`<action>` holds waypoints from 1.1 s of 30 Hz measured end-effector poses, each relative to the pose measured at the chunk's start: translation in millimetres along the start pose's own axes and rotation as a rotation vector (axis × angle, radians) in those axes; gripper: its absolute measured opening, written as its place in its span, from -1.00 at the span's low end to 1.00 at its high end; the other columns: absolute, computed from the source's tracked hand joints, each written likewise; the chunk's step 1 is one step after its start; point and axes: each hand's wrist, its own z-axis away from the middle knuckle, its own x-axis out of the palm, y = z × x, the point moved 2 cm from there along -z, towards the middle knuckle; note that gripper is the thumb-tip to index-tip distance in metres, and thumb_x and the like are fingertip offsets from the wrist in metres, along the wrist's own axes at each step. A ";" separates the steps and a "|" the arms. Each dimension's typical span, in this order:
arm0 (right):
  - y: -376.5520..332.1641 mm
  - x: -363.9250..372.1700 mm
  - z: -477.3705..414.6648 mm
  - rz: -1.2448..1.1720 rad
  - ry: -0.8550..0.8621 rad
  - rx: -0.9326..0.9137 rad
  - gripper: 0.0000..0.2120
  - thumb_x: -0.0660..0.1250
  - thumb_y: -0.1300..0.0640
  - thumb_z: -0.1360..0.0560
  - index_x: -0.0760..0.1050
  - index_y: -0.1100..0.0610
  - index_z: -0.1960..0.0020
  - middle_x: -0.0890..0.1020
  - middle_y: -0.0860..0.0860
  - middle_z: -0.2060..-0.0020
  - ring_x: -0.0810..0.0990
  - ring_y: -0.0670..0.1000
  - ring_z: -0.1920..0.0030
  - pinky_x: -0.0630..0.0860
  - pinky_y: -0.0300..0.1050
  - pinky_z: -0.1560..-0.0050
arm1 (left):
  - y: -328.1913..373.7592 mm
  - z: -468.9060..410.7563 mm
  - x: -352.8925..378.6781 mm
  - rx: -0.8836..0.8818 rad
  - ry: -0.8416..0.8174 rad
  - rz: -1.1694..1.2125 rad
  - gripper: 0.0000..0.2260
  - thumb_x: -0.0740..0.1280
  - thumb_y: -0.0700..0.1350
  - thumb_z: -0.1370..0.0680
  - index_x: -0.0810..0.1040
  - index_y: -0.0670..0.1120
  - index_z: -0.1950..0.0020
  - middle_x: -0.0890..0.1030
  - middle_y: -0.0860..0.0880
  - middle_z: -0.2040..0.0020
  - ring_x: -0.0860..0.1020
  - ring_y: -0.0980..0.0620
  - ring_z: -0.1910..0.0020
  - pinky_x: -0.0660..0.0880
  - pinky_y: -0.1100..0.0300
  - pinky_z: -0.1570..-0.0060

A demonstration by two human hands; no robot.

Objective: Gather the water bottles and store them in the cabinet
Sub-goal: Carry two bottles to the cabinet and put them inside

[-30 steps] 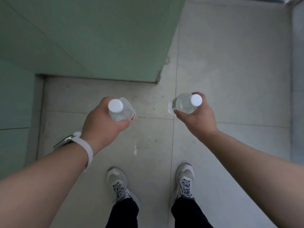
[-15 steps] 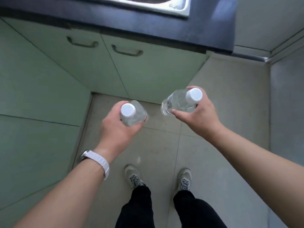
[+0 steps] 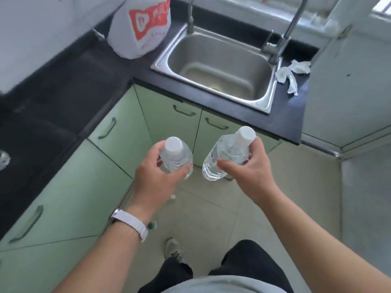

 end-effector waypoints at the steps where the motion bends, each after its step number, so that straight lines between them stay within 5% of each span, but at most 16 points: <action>1: -9.4 4.9 2.6 -0.020 -0.010 -0.022 -0.41 0.60 0.25 -0.30 0.41 -0.04 -0.20 0.61 -0.15 0.06 0.63 -0.12 0.04 0.59 -0.13 -0.03 | 3.5 1.0 -7.6 0.004 0.015 0.012 -0.39 0.63 0.14 -0.27 0.53 0.20 -0.28 0.67 0.24 -0.08 0.65 0.16 -0.11 0.60 -0.01 -0.15; 7: -55.9 24.8 -4.0 -0.082 -0.154 -0.118 -0.43 0.57 0.12 -0.22 0.46 -0.06 -0.18 0.66 -0.12 0.06 0.67 -0.06 0.04 0.60 -0.12 -0.02 | 28.4 3.8 -41.5 0.015 0.132 0.035 -0.40 0.66 0.01 -0.32 0.55 0.14 -0.31 0.67 0.20 -0.10 0.63 0.21 -0.06 0.62 0.06 -0.12; 13: -82.1 39.1 -37.2 -0.111 -0.350 -0.178 -0.40 0.57 0.12 -0.24 0.46 -0.05 -0.22 0.66 -0.04 0.02 0.67 0.00 0.01 0.59 0.11 -0.12 | 57.3 7.4 -60.0 -0.007 0.295 0.071 -0.43 0.65 -0.02 -0.33 0.57 0.10 -0.31 0.68 0.18 -0.10 0.65 0.20 -0.06 0.63 0.07 -0.11; 22: -114.8 65.9 -85.4 -0.084 -0.720 -0.284 -0.39 0.58 0.19 -0.31 0.43 -0.12 -0.26 0.66 -0.18 0.03 0.67 -0.11 0.03 0.60 0.02 -0.09 | 96.5 29.9 -64.8 -0.061 0.643 0.053 -0.45 0.56 0.10 -0.28 0.58 0.05 -0.23 0.68 0.11 -0.10 0.63 0.13 -0.12 0.59 0.12 -0.11; 30: -116.6 117.8 -68.7 -0.038 -1.043 -0.336 -0.45 0.57 0.20 -0.30 0.46 -0.02 -0.23 0.66 -0.13 0.05 0.66 -0.10 0.04 0.58 -0.07 -0.01 | 82.4 92.8 -63.0 -0.199 0.934 0.077 -0.60 0.59 -0.04 -0.32 0.61 0.10 -0.12 0.70 0.12 -0.04 0.63 0.15 -0.08 0.53 0.31 -0.02; 33: -119.8 136.2 -38.4 -0.032 -1.151 -0.367 -0.46 0.57 0.21 -0.31 0.46 -0.08 -0.20 0.65 -0.13 0.04 0.65 -0.11 0.03 0.57 -0.10 -0.03 | 72.6 125.9 -70.0 -0.262 1.030 0.087 -0.51 0.60 0.05 -0.28 0.61 0.09 -0.18 0.69 0.13 -0.08 0.63 0.13 -0.14 0.58 0.12 -0.12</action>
